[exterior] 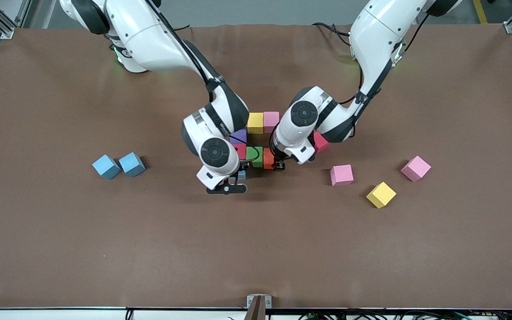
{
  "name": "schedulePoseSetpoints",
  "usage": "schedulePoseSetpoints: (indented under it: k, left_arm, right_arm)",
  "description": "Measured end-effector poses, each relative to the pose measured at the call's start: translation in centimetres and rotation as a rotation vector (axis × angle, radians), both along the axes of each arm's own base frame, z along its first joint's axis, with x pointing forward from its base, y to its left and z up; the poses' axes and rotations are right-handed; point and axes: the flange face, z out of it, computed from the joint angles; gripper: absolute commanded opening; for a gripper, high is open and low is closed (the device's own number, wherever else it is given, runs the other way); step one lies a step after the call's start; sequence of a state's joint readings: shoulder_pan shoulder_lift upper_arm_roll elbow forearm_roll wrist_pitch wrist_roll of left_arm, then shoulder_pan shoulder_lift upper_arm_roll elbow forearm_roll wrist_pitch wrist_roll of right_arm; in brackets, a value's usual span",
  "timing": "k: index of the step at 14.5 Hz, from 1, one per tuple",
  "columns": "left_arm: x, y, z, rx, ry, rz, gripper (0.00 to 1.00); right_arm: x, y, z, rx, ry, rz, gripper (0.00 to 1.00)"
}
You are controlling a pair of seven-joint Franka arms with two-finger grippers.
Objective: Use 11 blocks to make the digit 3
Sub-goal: 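Carry the orange cube to the cluster while the right gripper reaches light blue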
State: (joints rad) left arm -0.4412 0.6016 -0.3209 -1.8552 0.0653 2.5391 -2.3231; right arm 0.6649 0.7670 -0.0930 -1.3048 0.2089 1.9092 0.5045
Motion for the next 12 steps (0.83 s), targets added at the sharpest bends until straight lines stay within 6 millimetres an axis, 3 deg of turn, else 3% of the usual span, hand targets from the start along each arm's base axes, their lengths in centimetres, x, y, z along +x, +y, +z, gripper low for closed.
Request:
schedulePoseSetpoints:
  k: [4, 6, 9, 12]
  left_arm:
    - [-1.0, 1.3, -1.2, -0.002, -0.015, 0.013, 0.19]
    - [-1.2, 1.3, -1.4, -0.018, -0.030, 0.025, 0.19]
    - [-1.9, 0.7, -1.5, -0.031, -0.039, 0.026, 0.19]
    - [-2.2, 0.6, -1.7, -0.035, -0.042, 0.023, 0.19]
  right_arm:
    - [3.1, -8.3, 8.3, 0.031, 0.029, 0.034, 1.00]
    - [3.7, -13.8, 10.6, 0.060, 0.035, 0.094, 1.00]
    - [3.3, -21.5, 11.0, 0.093, 0.043, 0.188, 1.00]
    - [2.1, -27.5, 8.8, 0.078, -0.004, 0.325, 1.00]
